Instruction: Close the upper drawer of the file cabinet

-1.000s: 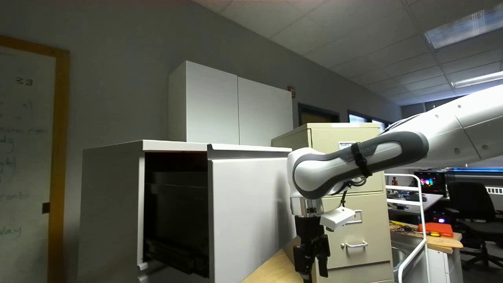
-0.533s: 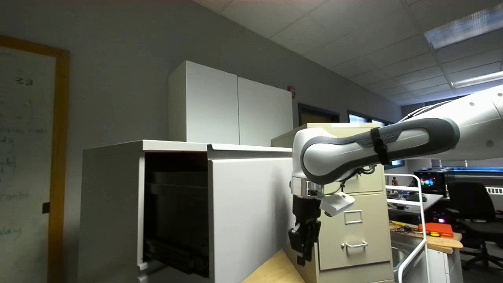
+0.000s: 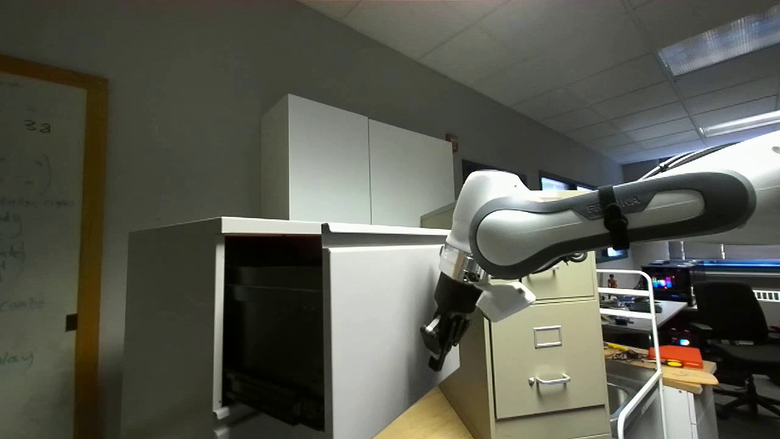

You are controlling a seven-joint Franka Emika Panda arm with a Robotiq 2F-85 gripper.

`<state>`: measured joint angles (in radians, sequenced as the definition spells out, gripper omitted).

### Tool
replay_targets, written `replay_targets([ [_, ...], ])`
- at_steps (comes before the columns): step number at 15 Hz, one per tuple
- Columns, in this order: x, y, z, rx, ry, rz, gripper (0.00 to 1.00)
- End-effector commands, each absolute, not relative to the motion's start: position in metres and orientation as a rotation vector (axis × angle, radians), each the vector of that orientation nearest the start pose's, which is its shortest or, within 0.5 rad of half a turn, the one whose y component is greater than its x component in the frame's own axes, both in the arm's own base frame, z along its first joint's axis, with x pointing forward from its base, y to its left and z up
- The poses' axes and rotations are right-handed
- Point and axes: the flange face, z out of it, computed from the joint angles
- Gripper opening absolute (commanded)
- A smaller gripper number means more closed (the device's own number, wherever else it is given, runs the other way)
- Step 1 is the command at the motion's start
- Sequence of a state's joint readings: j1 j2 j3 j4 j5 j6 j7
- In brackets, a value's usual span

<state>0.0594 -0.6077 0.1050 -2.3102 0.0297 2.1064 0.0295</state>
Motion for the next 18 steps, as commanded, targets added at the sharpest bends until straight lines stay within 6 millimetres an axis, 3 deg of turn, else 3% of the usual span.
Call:
replay_targets([
  [1,0.397,0.09,0.63,-3.057,-0.17,-0.782,0.0],
  [7,0.427,0.106,0.657,-3.062,-0.221,-0.826,0.0],
  [18,0.56,0.128,0.666,-3.057,-0.279,-0.757,0.0],
])
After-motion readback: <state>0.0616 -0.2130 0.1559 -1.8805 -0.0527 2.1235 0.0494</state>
